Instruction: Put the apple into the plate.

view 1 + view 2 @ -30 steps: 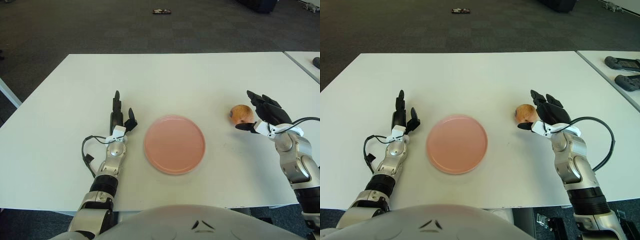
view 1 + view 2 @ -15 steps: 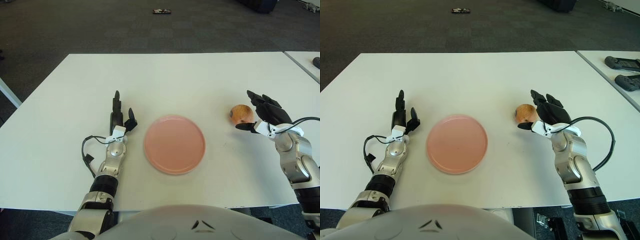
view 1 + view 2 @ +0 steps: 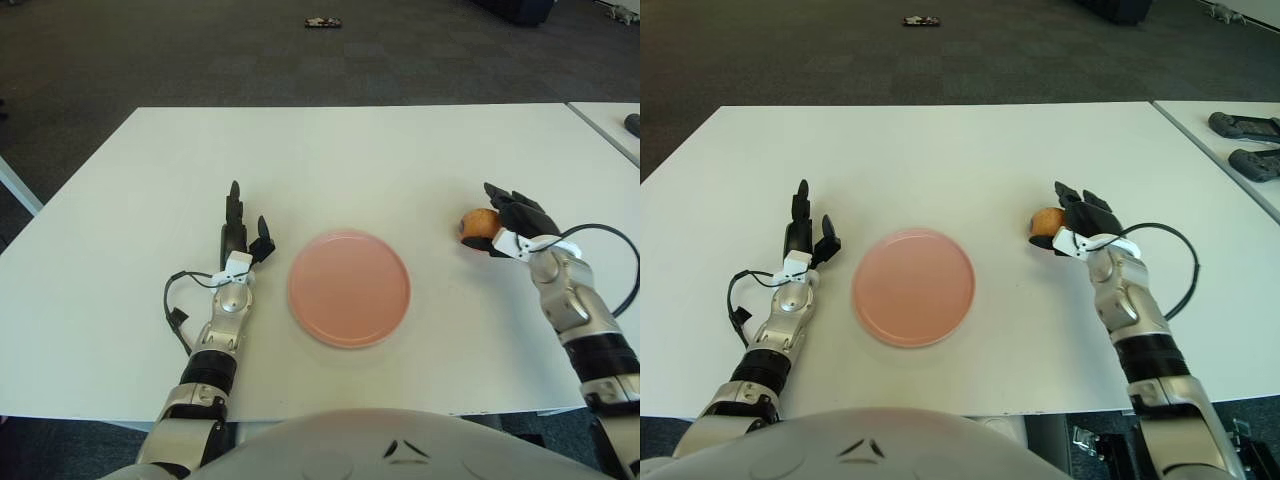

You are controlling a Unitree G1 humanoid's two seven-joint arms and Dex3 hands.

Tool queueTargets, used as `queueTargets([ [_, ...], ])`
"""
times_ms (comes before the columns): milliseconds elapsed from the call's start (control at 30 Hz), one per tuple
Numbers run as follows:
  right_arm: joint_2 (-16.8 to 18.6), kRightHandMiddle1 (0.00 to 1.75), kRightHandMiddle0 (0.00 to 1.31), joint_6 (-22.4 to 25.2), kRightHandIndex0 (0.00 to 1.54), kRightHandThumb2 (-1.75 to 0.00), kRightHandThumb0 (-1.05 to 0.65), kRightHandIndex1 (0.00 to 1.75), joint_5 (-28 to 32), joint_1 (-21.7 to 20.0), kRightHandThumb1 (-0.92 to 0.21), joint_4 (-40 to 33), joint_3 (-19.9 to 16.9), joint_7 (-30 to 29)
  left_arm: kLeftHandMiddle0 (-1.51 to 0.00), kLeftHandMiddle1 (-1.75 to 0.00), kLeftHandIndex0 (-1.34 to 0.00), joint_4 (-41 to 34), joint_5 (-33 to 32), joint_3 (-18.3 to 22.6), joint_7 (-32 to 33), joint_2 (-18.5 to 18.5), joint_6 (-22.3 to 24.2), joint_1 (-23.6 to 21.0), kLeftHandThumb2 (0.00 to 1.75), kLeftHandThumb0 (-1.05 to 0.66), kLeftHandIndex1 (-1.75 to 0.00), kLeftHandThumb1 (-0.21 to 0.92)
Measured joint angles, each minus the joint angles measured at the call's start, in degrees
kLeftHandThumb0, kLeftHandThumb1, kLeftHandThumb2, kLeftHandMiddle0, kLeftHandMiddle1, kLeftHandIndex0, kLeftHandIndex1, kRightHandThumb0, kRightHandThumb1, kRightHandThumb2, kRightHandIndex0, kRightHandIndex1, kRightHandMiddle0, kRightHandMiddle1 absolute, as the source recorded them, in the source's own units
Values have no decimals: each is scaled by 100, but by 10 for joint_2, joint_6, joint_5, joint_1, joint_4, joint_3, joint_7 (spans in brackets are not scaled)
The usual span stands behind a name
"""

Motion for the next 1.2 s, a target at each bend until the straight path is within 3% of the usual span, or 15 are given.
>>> queueTargets([
  [333, 30, 0, 0, -117, 0, -46, -105, 0, 7, -128, -92, 231, 32, -98, -11, 0, 0, -6, 0, 0, 0, -2, 3, 3, 98, -78, -17, 92],
  [467, 37, 0, 0, -167, 0, -42, -105, 0, 18, -159, -92, 304, 36, -131, -11, 0, 0, -11, 0, 0, 0, -4, 5, 6, 97, -78, -17, 92],
  [700, 38, 0, 0, -205, 0, -39, -105, 0, 28, -176, -92, 351, 45, -151, -11, 0, 0, -20, 0, 0, -2, -5, 8, 12, 97, -78, -17, 92],
  [1200, 36, 0, 0, -220, 0, -38, -105, 0, 32, -188, -92, 377, 56, -161, -12, 0, 0, -25, -1, 1, -4, -6, 10, 16, 97, -77, -18, 92],
])
